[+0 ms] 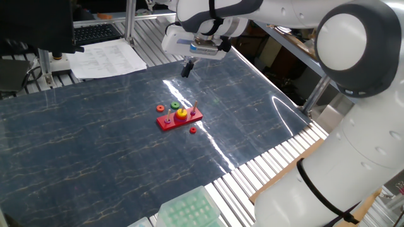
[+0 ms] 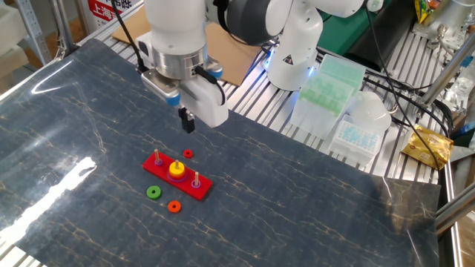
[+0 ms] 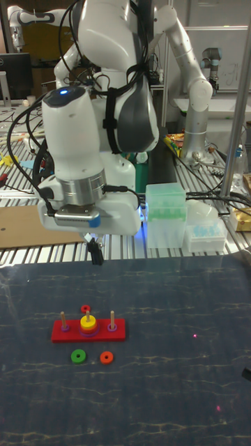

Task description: Take out one Hanoi block and throw it aside

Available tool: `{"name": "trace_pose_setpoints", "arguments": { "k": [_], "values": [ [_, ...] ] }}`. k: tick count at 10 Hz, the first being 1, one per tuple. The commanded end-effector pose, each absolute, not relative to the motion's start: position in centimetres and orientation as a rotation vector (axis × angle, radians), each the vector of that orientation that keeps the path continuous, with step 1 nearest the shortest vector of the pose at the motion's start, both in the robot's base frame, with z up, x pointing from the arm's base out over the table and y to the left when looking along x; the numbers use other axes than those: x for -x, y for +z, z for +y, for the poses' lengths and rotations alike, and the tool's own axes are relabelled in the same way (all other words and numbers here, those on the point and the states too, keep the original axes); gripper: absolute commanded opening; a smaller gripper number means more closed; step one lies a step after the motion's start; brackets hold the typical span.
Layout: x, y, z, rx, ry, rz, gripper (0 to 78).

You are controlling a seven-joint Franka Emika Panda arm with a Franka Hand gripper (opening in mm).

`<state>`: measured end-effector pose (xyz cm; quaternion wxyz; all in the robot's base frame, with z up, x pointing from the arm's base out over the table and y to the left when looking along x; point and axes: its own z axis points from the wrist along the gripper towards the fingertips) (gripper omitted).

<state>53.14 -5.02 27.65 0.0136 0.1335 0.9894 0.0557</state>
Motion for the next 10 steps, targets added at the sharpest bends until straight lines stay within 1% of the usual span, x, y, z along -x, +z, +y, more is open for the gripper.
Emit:
{"name": "trace_pose_setpoints", "arguments": {
  "k": [1,5,8,10],
  "values": [
    [-53.20,27.79,-5.04,-0.607,0.141,3.066,0.0],
    [-53.20,27.79,-5.04,-0.640,0.126,3.102,0.0],
    [-53.20,27.79,-5.04,-0.647,0.056,3.130,0.0],
    [-53.20,27.79,-5.04,-0.647,0.049,3.132,0.0]
  ]
}}
